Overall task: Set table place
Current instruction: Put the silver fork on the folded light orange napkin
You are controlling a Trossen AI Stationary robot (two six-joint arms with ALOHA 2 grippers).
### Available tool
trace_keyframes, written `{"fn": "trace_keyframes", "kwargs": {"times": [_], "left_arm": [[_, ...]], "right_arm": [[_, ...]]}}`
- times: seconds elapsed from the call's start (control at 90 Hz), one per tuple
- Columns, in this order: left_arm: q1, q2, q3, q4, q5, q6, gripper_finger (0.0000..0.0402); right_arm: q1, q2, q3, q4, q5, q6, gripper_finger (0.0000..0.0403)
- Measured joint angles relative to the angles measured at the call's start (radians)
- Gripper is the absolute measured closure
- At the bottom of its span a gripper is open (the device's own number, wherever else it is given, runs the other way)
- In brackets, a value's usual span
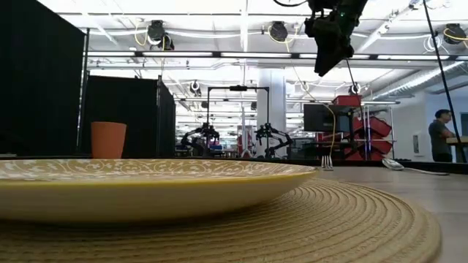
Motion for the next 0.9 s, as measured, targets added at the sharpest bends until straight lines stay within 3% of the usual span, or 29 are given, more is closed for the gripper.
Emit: {"fn": "trace_keyframes", "kwargs": {"times": [0.156,0.256,0.4,0.511,0.633,0.711,0.8,0.9], "left_arm": [[0.057,-0.074,0.037,-0.114,0.017,0.058,0.0265],[0.118,-0.141,0.063,-0.163,-0.04,0.137,0.0265],[0.225,-0.253,0.09,-0.168,-0.25,0.293,0.0265],[0.306,-0.316,0.102,-0.148,-0.492,0.425,0.0265],[0.401,-0.34,0.102,-0.024,-0.787,0.658,0.0265],[0.485,-0.337,0.102,0.104,-0.896,0.821,0.0265],[0.616,-0.317,0.102,0.279,-0.922,0.978,0.0265],[0.779,-0.271,0.103,0.46,-0.841,1.115,0.0265]], "right_arm": [[0.0,0.0,0.0,0.005,0.0,0.0,0.0238],[0.0,0.0,0.0,0.002,0.0,-0.002,0.0238],[0.0,0.0,0.0,-0.024,0.0,0.0,0.0238],[0.0,0.0,0.0,-0.023,0.0,0.02,0.0238],[0.0,0.0,0.0,-0.022,0.0,0.028,0.0238],[0.0,0.0,0.0,-0.001,0.001,0.028,0.0238],[0.0,0.0,0.0,0.023,-0.002,0.042,0.0238],[0.0,0.0,0.0,-0.004,0.004,0.021,0.0238]]}}
